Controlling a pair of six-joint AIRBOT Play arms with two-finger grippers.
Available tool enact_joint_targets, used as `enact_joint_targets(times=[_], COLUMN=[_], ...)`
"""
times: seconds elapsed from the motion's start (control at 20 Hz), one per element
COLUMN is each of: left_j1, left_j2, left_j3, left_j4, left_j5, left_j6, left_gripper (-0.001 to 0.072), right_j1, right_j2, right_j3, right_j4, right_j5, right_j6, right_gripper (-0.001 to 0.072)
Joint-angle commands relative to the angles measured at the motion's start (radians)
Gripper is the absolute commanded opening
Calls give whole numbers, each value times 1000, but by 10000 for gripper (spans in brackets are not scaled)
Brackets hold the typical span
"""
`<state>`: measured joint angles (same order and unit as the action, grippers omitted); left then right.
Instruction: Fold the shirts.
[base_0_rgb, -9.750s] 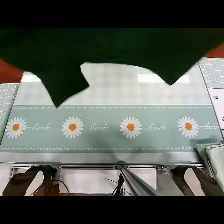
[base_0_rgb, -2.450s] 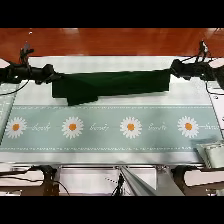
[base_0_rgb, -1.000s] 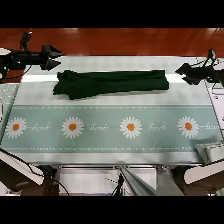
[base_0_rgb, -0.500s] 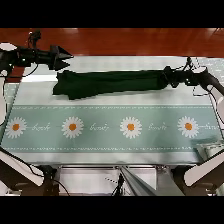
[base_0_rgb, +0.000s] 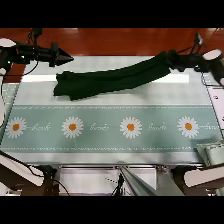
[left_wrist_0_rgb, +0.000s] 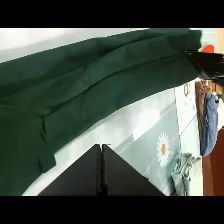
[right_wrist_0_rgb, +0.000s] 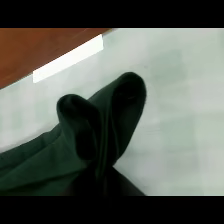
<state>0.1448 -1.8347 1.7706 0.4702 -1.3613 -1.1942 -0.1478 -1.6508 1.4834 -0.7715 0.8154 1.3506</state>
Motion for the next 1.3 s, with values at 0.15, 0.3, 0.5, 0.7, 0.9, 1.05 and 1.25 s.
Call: enact_joint_targets(times=[0.15,0.3,0.5,0.7,0.9,1.05,1.25], left_j1=[-152,-291,-465,-602,-698,-757,-821], left_j2=[107,85,55,42,-13,-76,-146], left_j3=[0,-1,-1,-6,-5,-5,-5], left_j4=[1,1,47,283,301,301,296], left_j5=[19,61,151,209,234,235,238], left_j6=[31,30,16,-102,-101,-113,-113], left_gripper=[22,22,21,21,21,21,21], right_j1=[2,2,2,2,2,2,2], right_j2=[284,351,418,497,560,607,669], right_j3=[2,2,2,2,2,2,2], right_j4=[-226,-271,-330,-415,-417,-420,-421], right_j5=[215,309,415,485,549,573,611], right_j6=[141,191,220,246,251,259,264], right_gripper=[24,23,24,24,23,24,23])
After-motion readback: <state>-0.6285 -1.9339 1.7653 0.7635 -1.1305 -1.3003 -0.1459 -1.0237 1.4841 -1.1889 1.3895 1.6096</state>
